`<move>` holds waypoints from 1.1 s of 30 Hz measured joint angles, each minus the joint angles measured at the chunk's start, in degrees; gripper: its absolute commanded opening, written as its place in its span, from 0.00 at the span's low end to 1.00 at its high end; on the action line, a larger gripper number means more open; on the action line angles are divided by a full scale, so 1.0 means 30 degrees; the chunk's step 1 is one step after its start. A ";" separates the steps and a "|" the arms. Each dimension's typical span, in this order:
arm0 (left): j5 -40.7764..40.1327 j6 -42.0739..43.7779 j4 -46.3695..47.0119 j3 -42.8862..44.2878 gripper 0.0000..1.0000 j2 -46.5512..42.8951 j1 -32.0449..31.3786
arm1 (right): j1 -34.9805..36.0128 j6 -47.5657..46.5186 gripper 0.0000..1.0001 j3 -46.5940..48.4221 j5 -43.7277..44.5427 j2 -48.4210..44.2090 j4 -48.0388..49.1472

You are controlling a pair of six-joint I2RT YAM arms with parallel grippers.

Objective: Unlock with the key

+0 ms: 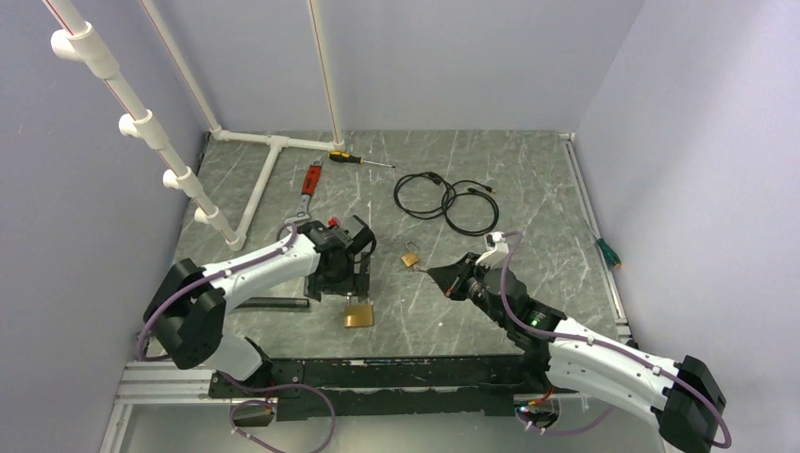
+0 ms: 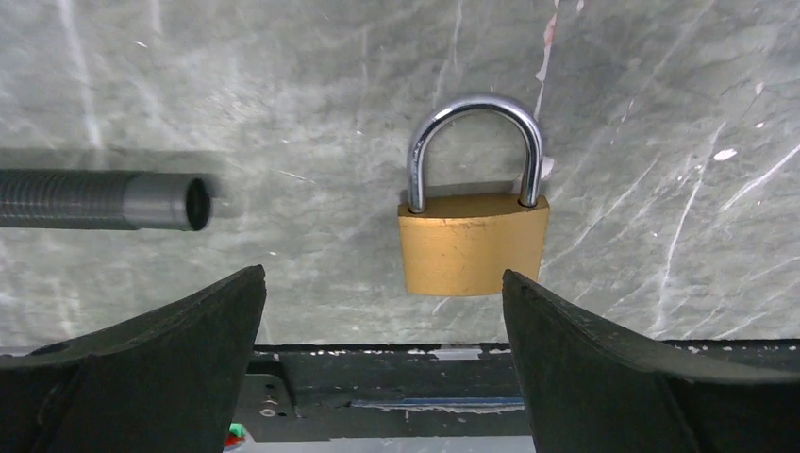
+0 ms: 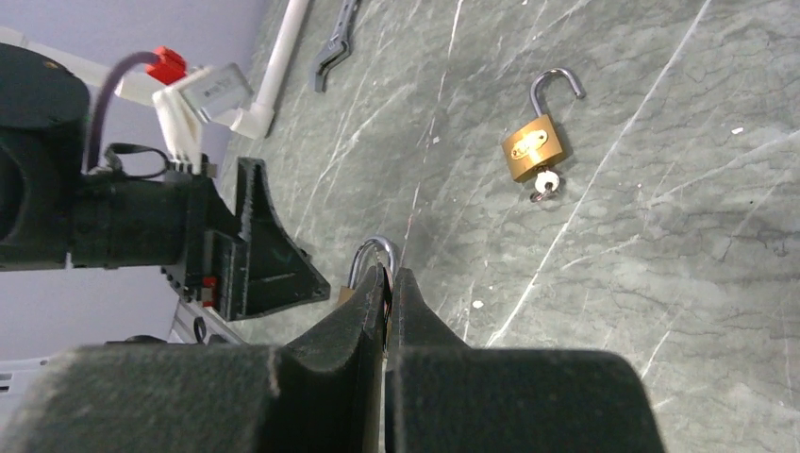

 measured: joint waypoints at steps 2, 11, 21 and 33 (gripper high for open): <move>0.0597 -0.0488 0.0568 -0.0525 1.00 0.0233 0.0007 | 0.0000 0.0007 0.00 -0.0015 0.0000 -0.0015 0.0000; 0.2106 -0.1282 0.2412 -0.1770 0.99 0.1122 -0.0036 | 0.0000 0.0022 0.00 -0.0066 0.0066 0.0248 0.0000; 0.2535 -0.1275 0.3708 -0.1894 0.99 0.2091 -0.0969 | 0.0000 -0.0015 0.00 -0.0066 0.0058 0.1071 0.0022; 0.1654 -0.2098 0.3308 -0.1406 0.93 0.3402 -0.1639 | 0.0000 -0.0015 0.00 -0.0357 0.0066 0.1093 0.0321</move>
